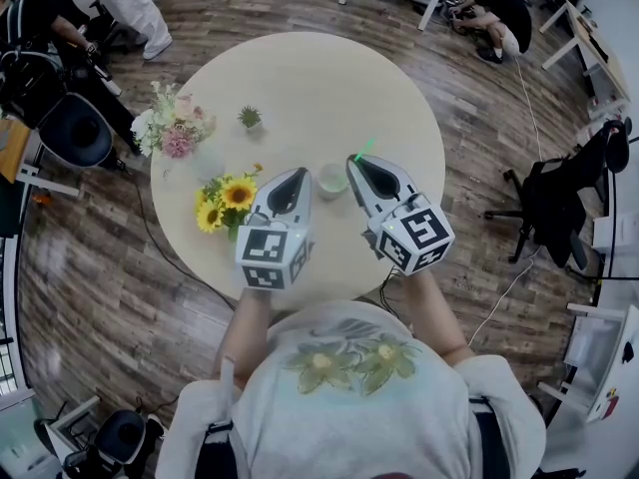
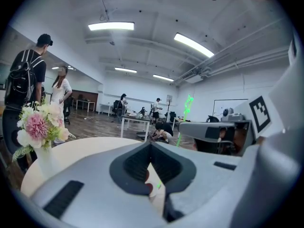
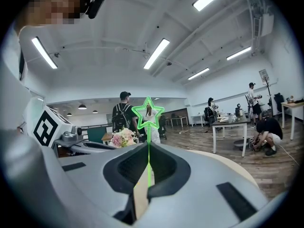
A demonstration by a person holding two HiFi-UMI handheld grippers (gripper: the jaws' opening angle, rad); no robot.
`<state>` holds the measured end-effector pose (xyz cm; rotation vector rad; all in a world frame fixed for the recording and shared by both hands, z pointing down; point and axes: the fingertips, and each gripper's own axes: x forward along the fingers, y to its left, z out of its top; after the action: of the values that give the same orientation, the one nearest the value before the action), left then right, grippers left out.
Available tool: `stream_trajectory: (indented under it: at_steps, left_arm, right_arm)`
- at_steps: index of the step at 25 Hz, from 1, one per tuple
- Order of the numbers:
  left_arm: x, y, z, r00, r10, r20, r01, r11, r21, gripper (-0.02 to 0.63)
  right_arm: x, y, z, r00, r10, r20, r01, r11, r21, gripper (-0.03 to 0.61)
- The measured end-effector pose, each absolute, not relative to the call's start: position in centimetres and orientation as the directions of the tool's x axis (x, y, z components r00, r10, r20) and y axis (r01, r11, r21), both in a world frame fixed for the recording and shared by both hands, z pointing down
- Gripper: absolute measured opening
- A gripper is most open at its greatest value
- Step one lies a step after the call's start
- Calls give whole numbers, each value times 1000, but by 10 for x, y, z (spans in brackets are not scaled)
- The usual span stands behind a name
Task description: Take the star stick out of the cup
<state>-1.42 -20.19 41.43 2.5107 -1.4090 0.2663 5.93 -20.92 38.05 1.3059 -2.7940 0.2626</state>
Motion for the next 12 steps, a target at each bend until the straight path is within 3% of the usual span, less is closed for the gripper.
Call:
stream_trajectory:
  at_steps: [12]
  left_arm:
    - [-16, -202, 418, 516, -808, 284, -856, -501, 127, 0]
  right_arm:
    - [60, -209, 380, -642, -758, 116, -766, 630, -127, 20]
